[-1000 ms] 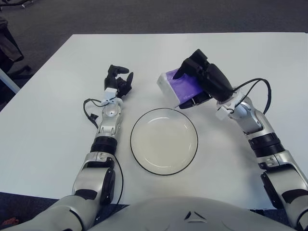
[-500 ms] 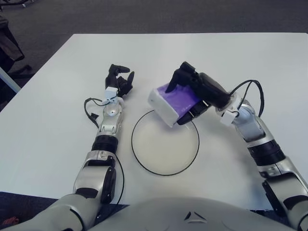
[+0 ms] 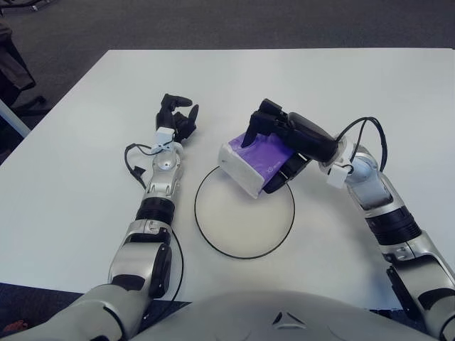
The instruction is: Put the tissue paper into the plate.
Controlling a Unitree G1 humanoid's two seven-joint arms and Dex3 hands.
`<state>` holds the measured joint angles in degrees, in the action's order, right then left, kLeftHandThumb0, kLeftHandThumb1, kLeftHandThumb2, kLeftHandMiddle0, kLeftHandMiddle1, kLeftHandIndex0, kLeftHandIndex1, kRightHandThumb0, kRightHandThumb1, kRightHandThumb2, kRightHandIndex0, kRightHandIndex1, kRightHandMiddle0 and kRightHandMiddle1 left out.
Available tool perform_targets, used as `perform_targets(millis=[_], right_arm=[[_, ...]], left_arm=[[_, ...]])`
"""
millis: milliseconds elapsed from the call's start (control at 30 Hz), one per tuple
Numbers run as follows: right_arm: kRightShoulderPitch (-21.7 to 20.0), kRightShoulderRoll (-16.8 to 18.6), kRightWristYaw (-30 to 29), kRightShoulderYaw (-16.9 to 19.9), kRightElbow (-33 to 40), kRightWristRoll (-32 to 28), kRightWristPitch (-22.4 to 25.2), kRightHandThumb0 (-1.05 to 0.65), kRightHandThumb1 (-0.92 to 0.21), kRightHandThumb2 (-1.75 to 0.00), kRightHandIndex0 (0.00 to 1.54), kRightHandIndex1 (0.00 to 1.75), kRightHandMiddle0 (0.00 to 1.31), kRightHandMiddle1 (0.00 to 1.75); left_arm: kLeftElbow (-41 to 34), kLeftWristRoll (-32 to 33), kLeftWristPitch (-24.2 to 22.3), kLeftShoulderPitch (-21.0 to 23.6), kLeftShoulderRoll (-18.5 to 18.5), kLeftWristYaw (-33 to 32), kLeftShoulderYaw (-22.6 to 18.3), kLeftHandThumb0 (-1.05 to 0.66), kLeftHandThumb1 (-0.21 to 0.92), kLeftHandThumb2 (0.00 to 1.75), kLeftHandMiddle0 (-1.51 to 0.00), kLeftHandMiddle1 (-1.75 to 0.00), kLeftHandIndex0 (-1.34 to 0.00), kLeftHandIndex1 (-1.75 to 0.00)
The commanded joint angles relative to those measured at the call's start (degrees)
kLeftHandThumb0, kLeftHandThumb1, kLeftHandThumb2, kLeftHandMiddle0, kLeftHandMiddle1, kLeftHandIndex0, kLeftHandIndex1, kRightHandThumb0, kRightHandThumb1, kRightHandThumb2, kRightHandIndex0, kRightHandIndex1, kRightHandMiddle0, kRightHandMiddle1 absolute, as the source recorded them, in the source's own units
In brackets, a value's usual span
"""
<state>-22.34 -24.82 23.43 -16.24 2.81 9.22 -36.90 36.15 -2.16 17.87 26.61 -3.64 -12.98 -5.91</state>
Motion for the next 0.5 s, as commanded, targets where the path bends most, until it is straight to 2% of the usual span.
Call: perform_targets(millis=[0, 233, 467], right_arm=[[-0.58, 0.45, 0.48, 1.00, 0.23, -1.42, -0.68, 0.01, -0.92, -0.15, 0.74, 1.75, 0.62, 1.75], [-0.50, 0.77, 1.00, 1.38, 0.17, -1.44, -0.76, 0.01, -0.92, -0.15, 0.74, 1.75, 0.62, 1.75], [-0.31, 0.99, 1.46, 1.72, 0.34, -1.51, -0.79, 0.01, -0.92, -0.15, 0.74, 1.75, 0.62, 1.75]], left_arm=[[4.72, -0.62, 0.94, -6.04, 0.64, -0.01, 0.21, -0.36, 0.91, 0.33, -0.76, -1.75, -0.44, -1.52], [4.24, -0.67, 0.94, -6.22, 0.88, -0.21, 0.29, -0.36, 0.91, 0.33, -0.76, -1.75, -0.43, -1.52], [3.42, -0.81, 0.80, -6.57, 1.19, -0.43, 0.38, -0.36, 0.86, 0.43, -0.78, -1.75, -0.42, -1.55]])
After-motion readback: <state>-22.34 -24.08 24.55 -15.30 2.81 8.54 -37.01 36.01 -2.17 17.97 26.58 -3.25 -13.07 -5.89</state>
